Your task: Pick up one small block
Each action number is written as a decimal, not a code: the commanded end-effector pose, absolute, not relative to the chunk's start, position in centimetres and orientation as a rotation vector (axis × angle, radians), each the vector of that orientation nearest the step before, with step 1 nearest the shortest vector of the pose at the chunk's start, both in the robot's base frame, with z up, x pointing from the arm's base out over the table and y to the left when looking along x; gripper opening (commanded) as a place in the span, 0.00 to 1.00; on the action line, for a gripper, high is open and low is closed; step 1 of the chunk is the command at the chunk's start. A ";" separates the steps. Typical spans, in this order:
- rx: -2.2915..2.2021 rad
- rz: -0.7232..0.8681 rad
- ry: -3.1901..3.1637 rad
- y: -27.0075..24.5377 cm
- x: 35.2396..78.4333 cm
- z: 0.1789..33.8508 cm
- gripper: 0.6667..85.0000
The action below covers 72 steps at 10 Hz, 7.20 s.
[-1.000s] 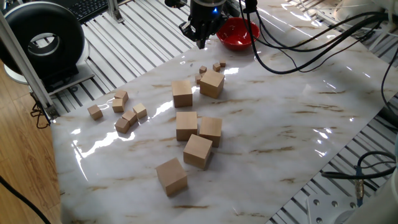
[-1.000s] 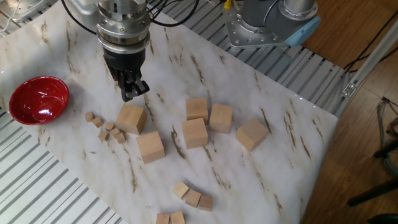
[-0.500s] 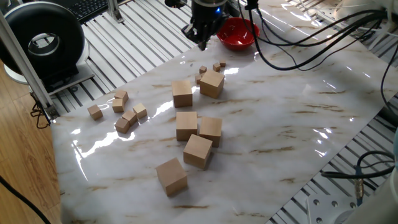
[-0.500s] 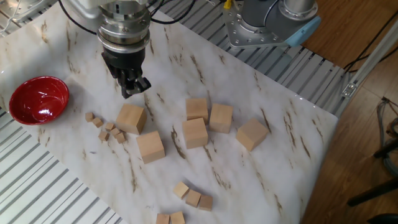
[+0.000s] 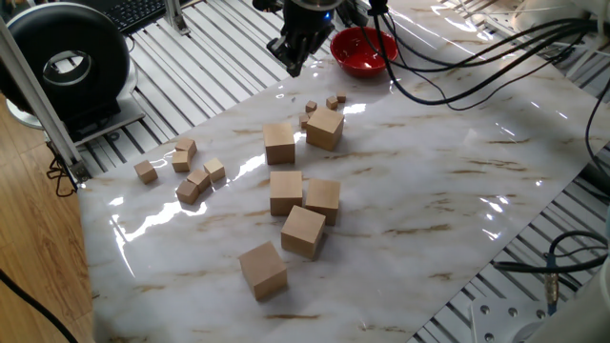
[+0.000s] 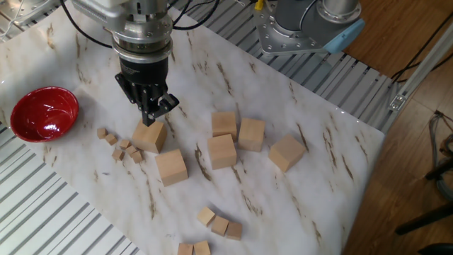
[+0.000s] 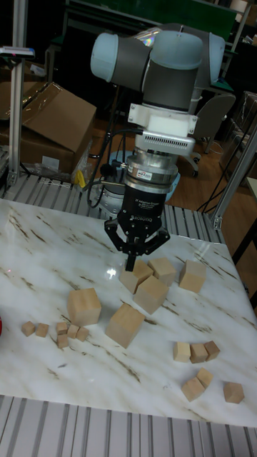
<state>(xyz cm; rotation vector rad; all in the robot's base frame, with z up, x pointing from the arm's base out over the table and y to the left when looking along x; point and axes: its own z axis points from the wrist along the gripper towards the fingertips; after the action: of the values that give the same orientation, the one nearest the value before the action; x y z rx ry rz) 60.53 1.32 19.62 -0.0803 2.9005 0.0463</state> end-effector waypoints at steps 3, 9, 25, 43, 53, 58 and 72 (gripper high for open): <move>-0.224 0.039 2.883 1.4 60.7 19.8 0.00; -0.421 0.042 2.913 2.3 59.9 19.9 0.00; -0.647 0.044 2.935 0.3 58.5 21.0 0.00; -2.016 -0.144 2.324 17.2 65.4 10.0 0.00; -2.072 -0.175 2.281 17.9 64.8 7.2 0.63; -2.193 -0.139 2.089 18.4 66.5 4.7 0.74; -1.983 0.041 2.313 18.8 63.0 1.0 0.73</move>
<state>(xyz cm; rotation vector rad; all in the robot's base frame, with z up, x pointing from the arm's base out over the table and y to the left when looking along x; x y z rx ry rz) 63.29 18.97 1.38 -2.0043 2.3007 0.0324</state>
